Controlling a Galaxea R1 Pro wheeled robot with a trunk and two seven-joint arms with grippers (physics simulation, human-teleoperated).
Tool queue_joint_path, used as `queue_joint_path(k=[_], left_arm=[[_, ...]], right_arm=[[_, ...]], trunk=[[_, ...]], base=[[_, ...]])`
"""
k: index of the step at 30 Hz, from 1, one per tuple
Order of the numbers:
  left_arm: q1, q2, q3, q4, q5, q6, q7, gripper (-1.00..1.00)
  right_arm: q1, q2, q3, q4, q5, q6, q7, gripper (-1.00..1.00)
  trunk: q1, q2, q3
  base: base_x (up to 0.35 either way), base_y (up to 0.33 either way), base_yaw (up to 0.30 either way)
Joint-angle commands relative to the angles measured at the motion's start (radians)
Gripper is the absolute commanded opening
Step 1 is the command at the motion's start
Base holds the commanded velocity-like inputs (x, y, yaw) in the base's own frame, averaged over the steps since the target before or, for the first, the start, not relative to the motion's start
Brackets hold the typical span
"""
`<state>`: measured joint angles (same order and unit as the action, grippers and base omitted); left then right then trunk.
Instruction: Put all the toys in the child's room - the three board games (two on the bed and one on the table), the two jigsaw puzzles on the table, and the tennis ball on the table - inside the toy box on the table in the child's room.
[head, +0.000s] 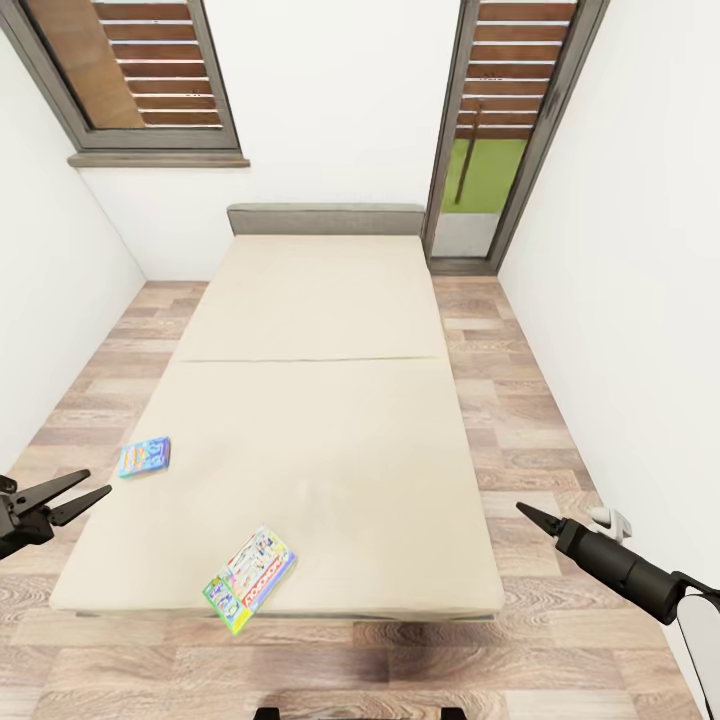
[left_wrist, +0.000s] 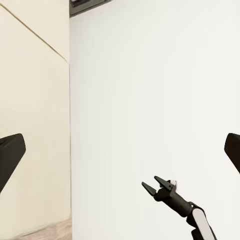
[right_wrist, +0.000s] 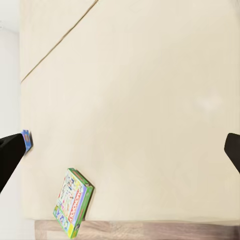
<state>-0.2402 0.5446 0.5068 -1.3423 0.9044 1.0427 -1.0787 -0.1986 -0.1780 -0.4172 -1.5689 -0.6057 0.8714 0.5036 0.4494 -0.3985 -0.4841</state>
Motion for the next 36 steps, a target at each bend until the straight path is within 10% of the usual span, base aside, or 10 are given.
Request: queue_joint_path(k=[1, 36], left_arm=[[-0.001, 0.0, 0.0, 0.0, -0.001, 0.004, -0.003, 1.0], [-0.001, -0.022, 0.0, -0.001, -0.001, 0.002, 0.009, 1.0]], right_arm=[[-0.001, 0.0, -0.002, 0.0, 0.002, 0.006, 0.004, 1.0], [-0.001, 0.0, 0.003, 0.015, -0.004, -0.072, -0.005, 1.0]], trunk=[[0.001, -0.002, 0.0], [0.001, -0.002, 0.058]], base=[[0.0, 0.0, 0.0], [0.0, 0.0, 0.0]])
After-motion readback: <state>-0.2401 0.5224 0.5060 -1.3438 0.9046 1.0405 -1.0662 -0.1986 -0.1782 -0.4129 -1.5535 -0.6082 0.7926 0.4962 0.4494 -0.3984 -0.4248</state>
